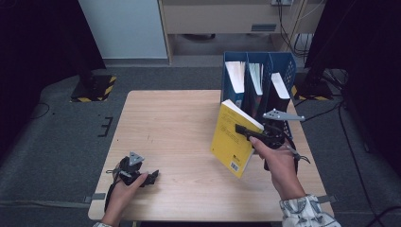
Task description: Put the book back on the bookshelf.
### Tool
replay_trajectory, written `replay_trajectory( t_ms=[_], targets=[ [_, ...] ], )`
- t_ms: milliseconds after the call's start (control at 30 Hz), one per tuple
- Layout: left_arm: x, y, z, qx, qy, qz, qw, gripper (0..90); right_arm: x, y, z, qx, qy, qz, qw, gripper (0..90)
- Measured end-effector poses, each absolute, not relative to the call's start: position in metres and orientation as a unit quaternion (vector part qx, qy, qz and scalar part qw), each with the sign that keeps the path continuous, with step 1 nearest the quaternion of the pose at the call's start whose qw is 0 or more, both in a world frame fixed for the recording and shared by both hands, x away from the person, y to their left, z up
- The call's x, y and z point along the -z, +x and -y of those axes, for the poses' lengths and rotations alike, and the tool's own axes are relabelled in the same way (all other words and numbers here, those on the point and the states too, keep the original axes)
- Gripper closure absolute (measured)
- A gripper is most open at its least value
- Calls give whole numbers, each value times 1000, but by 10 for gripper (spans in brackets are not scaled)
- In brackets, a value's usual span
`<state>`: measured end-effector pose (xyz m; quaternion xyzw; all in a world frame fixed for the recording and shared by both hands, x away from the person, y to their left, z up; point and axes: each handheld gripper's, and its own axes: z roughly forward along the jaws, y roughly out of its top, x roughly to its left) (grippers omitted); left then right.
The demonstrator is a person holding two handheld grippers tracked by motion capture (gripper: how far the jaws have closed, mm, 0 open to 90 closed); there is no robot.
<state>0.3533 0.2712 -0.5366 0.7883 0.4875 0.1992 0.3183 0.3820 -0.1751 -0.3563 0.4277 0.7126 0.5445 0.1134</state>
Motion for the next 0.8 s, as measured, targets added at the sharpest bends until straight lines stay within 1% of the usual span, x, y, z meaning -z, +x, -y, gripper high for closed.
replay_trajectory(
  t_ms=[400,800],
  targets=[
    [537,354,-271,-199,789,-487,319,0,340,373,198,-551,435,-701,122,751],
    [537,354,-271,-199,789,-487,319,0,322,368,230,-551,449,-689,142,751]
  ],
)
